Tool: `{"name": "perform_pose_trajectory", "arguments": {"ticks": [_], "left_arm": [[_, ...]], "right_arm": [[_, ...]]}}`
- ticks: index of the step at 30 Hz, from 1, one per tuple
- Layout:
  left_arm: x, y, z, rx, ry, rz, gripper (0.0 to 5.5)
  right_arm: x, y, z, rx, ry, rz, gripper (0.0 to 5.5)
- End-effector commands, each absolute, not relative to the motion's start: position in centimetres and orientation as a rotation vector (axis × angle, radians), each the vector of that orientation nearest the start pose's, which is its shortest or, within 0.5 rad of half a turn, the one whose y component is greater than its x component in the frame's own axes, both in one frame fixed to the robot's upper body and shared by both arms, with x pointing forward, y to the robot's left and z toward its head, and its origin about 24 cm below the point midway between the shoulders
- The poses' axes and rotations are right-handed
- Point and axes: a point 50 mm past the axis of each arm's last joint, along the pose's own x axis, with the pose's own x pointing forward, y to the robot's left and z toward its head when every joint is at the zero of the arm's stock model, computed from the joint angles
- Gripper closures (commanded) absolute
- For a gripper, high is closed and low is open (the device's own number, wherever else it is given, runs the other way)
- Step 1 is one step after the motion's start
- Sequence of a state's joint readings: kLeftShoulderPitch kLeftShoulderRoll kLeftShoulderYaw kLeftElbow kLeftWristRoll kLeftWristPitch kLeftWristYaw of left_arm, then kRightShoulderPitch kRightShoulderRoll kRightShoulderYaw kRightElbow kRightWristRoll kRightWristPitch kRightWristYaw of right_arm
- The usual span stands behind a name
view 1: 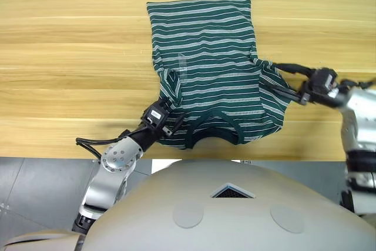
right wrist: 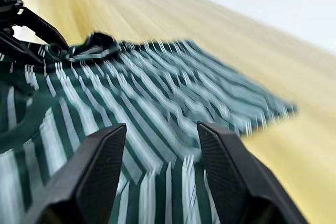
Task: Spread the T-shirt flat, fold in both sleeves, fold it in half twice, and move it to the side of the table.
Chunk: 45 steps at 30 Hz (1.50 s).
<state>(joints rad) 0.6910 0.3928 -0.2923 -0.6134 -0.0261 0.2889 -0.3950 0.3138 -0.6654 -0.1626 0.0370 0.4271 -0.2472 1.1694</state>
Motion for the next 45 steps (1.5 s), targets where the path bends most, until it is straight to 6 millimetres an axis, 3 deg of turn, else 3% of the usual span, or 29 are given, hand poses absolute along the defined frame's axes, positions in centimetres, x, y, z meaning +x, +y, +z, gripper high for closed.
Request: {"name": "perform_pose_trajectory", "arguments": {"ticks": [1,8,18,34,39,45], "left_arm": [[9.1,12.5,2.6,0.122,0.443,-0.66,2.22],[8.5,13.0,1.7,0.129,0.476,-0.597,2.22],[8.7,14.0,1.2,0.17,0.501,-0.568,2.22],[8.9,13.9,1.1,0.186,0.498,-0.568,2.16],[8.7,13.7,1.0,0.186,0.504,-0.567,2.16],[8.7,13.3,0.6,0.197,0.515,-0.578,2.16]], "right_arm": [[13.3,-28.8,4.7,-0.16,0.329,0.753,2.98],[13.9,-29.4,2.1,-0.026,0.516,0.508,2.98],[13.4,-28.7,0.1,0.004,0.646,0.526,2.98],[14.9,-28.1,0.9,-0.008,0.584,0.553,5.45],[15.8,-28.0,2.3,-0.024,0.52,0.578,5.45],[18.4,-26.7,7.6,-0.243,0.386,0.792,5.45]]}}
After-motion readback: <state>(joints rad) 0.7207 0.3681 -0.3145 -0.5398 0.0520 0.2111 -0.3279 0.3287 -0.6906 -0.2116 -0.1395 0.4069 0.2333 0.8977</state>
